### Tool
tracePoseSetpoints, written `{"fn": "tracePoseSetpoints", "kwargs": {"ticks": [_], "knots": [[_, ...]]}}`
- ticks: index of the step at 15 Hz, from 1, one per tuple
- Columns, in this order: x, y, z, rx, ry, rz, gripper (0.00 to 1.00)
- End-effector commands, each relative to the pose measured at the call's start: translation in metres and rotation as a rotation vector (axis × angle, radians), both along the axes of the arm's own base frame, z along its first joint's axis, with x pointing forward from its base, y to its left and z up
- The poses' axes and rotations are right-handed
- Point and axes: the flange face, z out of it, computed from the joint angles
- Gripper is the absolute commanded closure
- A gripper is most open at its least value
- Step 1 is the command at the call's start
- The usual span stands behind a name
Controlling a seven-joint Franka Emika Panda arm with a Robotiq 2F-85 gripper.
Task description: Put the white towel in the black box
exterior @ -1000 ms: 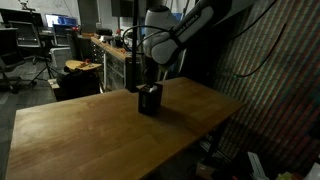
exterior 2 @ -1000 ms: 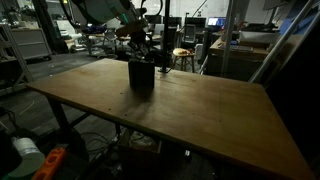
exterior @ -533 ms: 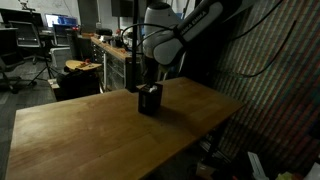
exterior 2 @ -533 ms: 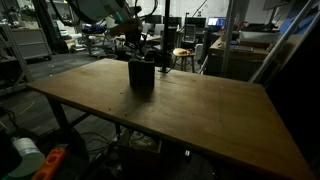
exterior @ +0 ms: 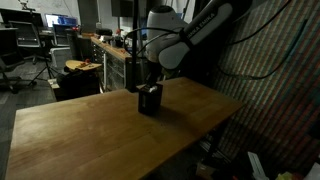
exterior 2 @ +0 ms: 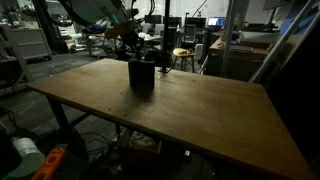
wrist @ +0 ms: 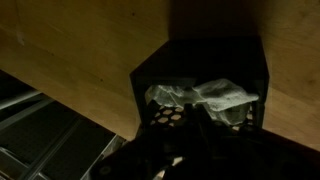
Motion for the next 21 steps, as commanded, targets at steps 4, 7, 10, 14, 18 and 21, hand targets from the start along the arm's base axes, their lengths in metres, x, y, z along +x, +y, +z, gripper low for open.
{"fn": "tracePoseSetpoints", "kwargs": {"ticks": [4, 7, 10, 14, 18, 21], "knots": [[-0.015, 0.007, -0.006, -0.016, 0.02, 0.002, 0.92], [-0.015, 0.011, -0.009, -0.016, 0.028, 0.008, 0.93], [-0.015, 0.014, -0.012, -0.018, 0.037, 0.012, 0.93], [-0.015, 0.017, -0.02, -0.016, 0.054, 0.019, 0.91], [-0.013, 0.016, -0.035, -0.018, 0.08, 0.024, 0.9], [-0.01, 0.016, -0.051, -0.015, 0.104, 0.023, 0.92]]}}
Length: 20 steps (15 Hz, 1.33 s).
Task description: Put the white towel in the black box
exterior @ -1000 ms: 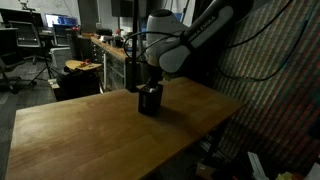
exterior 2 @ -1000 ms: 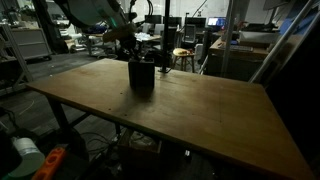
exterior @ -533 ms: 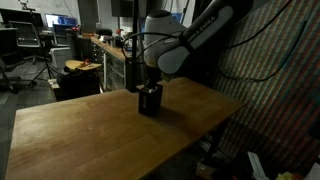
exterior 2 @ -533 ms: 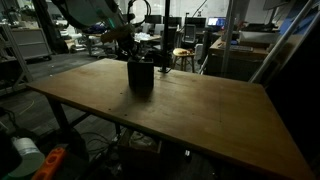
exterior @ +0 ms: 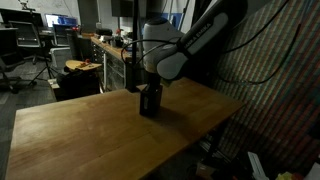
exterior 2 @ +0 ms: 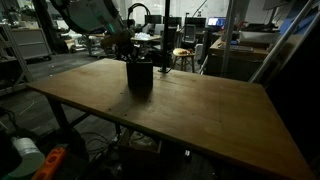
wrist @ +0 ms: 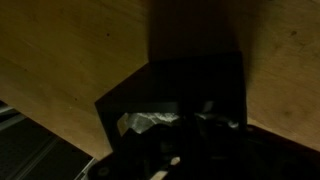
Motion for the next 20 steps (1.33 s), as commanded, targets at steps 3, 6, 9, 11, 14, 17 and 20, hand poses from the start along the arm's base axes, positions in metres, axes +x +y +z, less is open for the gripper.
{"fn": "tracePoseSetpoints", "kwargs": {"ticks": [3, 6, 9, 11, 14, 17, 20], "knots": [[0.005, 0.001, -0.018, -0.002, 0.028, 0.004, 0.93], [0.006, 0.0, -0.017, -0.002, 0.03, 0.003, 0.92], [0.009, -0.001, -0.01, 0.002, 0.02, 0.0, 0.93], [0.01, -0.001, -0.005, 0.002, 0.01, -0.001, 0.92], [0.01, -0.001, 0.002, 0.0, -0.002, -0.002, 0.92], [0.009, -0.001, 0.009, -0.001, -0.014, -0.002, 0.92], [0.009, 0.001, 0.016, -0.003, -0.026, 0.001, 0.93]]}}
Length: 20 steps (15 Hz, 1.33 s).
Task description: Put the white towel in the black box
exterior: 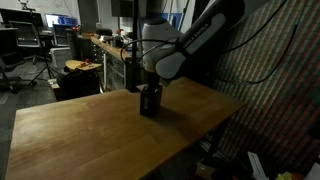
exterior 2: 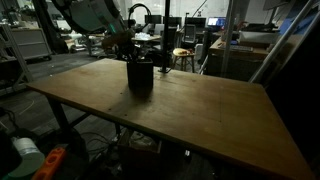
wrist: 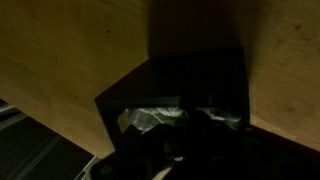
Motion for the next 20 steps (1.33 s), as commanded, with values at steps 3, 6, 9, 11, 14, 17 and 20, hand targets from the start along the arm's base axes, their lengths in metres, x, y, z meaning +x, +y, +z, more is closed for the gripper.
{"fn": "tracePoseSetpoints", "kwargs": {"ticks": [3, 6, 9, 11, 14, 17, 20], "knots": [[0.003, 0.002, 0.019, 0.0, -0.032, 0.006, 0.92], [0.003, 0.002, 0.026, 0.003, -0.046, 0.01, 0.92], [0.002, 0.0, 0.036, 0.006, -0.066, 0.006, 0.92], [0.002, -0.001, 0.045, 0.006, -0.08, 0.003, 0.92], [-0.002, -0.003, 0.057, 0.012, -0.104, -0.008, 0.92], [-0.007, -0.007, 0.068, 0.022, -0.126, -0.028, 0.92], [-0.012, -0.013, 0.078, 0.074, -0.133, -0.075, 0.92]]}}
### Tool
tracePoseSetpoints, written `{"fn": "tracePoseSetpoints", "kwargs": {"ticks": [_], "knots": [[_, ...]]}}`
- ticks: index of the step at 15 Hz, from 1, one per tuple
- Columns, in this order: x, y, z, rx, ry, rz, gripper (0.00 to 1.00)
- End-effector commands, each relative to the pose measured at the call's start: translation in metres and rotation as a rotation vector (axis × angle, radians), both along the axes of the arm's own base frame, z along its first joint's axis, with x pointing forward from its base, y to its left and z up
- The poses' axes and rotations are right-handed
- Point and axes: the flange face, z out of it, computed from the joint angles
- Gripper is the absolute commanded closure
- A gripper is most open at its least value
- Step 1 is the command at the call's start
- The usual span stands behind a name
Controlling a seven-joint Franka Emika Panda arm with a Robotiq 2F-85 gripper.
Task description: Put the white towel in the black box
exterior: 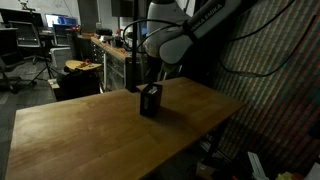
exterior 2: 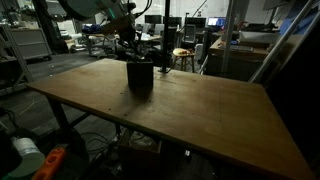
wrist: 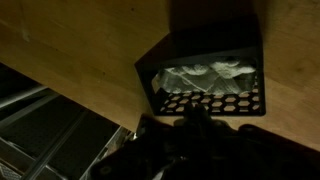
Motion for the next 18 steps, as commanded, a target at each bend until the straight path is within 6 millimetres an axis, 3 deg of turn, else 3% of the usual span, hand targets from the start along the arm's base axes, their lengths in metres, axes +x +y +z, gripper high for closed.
{"fn": "tracePoseSetpoints", "kwargs": {"ticks": [1, 4, 5, 6, 7, 10, 18], "knots": [[-0.014, -0.007, 0.021, 0.095, -0.027, -0.062, 0.93], [-0.026, -0.007, 0.034, 0.222, -0.06, -0.132, 0.92], [-0.031, -0.006, 0.04, 0.261, -0.078, -0.15, 0.68], [-0.013, -0.006, 0.023, 0.2, -0.03, -0.136, 0.92], [-0.017, -0.006, 0.029, 0.225, -0.043, -0.146, 0.89], [-0.025, -0.006, 0.034, 0.238, -0.051, -0.151, 0.68], [-0.026, -0.007, 0.032, 0.24, -0.051, -0.152, 0.68]]}}
